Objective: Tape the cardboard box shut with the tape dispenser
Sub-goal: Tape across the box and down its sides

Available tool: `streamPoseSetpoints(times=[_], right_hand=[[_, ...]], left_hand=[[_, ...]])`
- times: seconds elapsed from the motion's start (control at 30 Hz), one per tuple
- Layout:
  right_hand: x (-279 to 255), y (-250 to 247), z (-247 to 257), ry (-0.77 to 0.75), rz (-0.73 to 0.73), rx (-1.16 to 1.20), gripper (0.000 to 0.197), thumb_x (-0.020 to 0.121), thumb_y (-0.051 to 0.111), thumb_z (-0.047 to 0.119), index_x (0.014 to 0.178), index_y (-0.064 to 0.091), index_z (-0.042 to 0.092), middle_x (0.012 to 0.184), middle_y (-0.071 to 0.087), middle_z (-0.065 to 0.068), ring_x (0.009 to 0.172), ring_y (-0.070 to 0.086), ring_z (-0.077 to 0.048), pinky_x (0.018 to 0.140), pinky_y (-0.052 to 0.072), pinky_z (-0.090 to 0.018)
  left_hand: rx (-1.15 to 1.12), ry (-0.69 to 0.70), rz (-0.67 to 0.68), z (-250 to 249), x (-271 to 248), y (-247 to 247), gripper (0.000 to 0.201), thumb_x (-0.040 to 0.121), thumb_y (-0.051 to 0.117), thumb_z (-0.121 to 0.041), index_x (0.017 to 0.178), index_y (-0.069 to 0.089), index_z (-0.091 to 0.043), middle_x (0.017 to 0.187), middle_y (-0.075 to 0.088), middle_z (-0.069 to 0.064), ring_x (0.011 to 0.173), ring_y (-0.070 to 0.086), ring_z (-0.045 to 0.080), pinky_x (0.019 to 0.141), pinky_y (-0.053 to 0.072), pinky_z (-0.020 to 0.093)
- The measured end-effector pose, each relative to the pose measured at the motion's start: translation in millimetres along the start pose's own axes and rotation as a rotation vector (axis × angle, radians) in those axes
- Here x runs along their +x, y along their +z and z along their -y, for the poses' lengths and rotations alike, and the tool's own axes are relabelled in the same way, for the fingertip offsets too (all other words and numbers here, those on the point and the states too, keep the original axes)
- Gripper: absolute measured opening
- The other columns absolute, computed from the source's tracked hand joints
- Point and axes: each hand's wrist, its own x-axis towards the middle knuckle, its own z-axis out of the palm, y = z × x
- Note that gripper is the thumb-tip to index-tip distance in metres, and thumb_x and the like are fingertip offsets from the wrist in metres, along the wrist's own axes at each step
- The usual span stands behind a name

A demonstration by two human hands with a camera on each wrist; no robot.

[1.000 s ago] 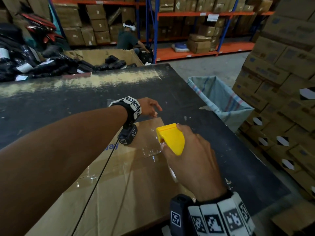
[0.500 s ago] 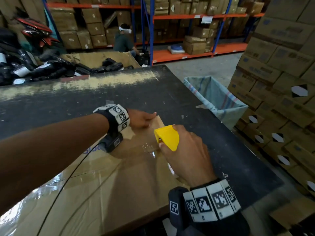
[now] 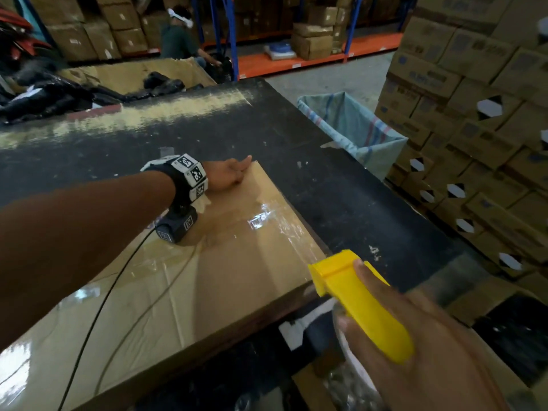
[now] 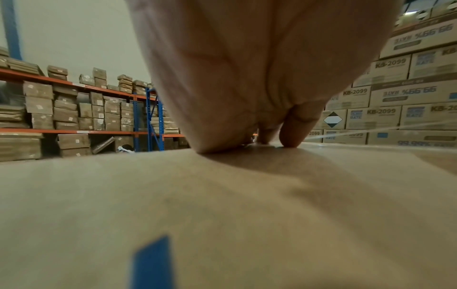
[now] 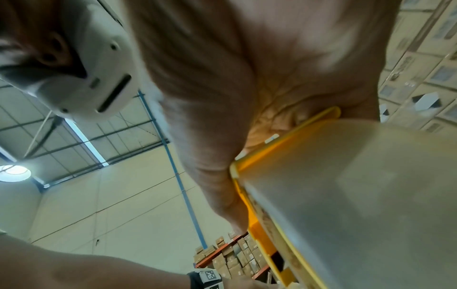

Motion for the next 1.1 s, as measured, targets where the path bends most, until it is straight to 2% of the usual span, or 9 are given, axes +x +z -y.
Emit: streamPoseSetpoints(times=[0.1,0.17,0.37,0.5,0.6,0.7,0.8,0.97,1.1], right_hand=[[-27,1,-16,0.017,0.047,-0.091,0.077,0.068,0.042,0.079,0.142,0.045,0.055,0.074,0.056,0.01,0.048,0.044,-0.001,0.051,0.019,0.002],[-35,13,-25,-0.011,-0.012,-0.068,0.075,0.07,0.048,0.072,0.139,0.055,0.045,0.074,0.06,0.005,0.048,0.046,-0.007,0.052,0.024,-0.002],[-20,50,-42,0.067,0.045,-0.05,0.071,0.07,0.034,0.076,0.14,0.026,0.068,0.087,0.043,0.005,0.067,0.043,-0.014,0.054,0.032,-0.016],[-9,58,-44,0.046,0.097,-0.064,0.068,0.083,0.043,0.068,0.148,0.024,0.061,0.084,0.045,0.005,0.077,0.055,-0.018,0.06,0.035,-0.027],[-6,57,-50,0.032,0.092,-0.022,0.066,0.085,0.046,0.065,0.149,0.028,0.059,0.082,0.046,0.007,0.077,0.055,-0.015,0.057,0.034,-0.021],[0,55,-58,0.022,0.11,0.037,0.063,0.084,0.047,0.065,0.145,0.031,0.061,0.083,0.052,0.005,0.081,0.058,-0.017,0.061,0.04,-0.025],[6,65,-77,0.045,0.171,0.011,0.05,0.084,0.056,0.06,0.134,0.049,0.061,0.094,0.068,-0.003,0.096,0.067,-0.024,0.074,0.048,-0.032],[0,73,-108,0.039,0.263,0.094,0.027,0.083,0.062,0.054,0.11,0.063,0.059,0.099,0.078,0.006,0.091,0.069,-0.007,0.076,0.051,-0.018],[3,52,-124,-0.015,0.156,0.244,0.048,0.082,0.074,0.04,0.099,0.054,0.079,0.103,0.075,0.018,0.082,0.061,0.022,0.072,0.042,0.0]], left_hand=[[0.006,0.004,-0.011,0,0,2,0.064,0.106,0.03,-0.019,0.163,0.0,-0.02,0.17,0.012,0.017,0.157,0.013,0.029,0.123,0.008,0.037],[0.007,0.001,-0.017,-1,0,3,0.064,0.106,0.031,-0.018,0.163,0.001,-0.02,0.17,0.014,0.017,0.157,0.016,0.029,0.123,0.009,0.037],[0.018,-0.017,-0.016,-7,-7,1,0.067,0.105,0.034,-0.021,0.163,0.0,-0.021,0.17,0.014,0.015,0.157,0.016,0.029,0.124,0.009,0.039],[0.137,0.008,-0.064,-31,-29,14,0.068,0.106,0.032,-0.026,0.161,-0.004,-0.008,0.171,-0.003,0.016,0.158,0.001,0.031,0.125,0.006,0.045],[0.253,0.196,0.02,-68,-72,25,0.063,0.109,0.028,-0.024,0.157,0.005,0.009,0.166,-0.003,0.032,0.156,-0.001,0.041,0.124,0.006,0.046],[0.485,0.366,0.25,-100,-122,53,0.079,0.105,0.023,-0.048,0.158,-0.016,-0.005,0.165,-0.027,0.022,0.154,-0.021,0.033,0.125,-0.004,0.042],[0.573,0.407,0.263,-117,-148,83,0.097,0.095,0.025,-0.07,0.156,-0.027,-0.016,0.161,-0.038,0.017,0.151,-0.032,0.031,0.127,-0.002,0.043],[0.587,0.378,0.091,-126,-146,105,0.087,0.094,0.009,-0.07,0.156,-0.028,-0.02,0.164,-0.023,0.027,0.154,-0.02,0.039,0.127,0.009,0.052],[0.649,0.268,0.052,-148,-144,118,0.078,0.097,-0.002,-0.058,0.157,-0.023,-0.013,0.162,-0.015,0.037,0.153,-0.01,0.051,0.125,0.015,0.056]])
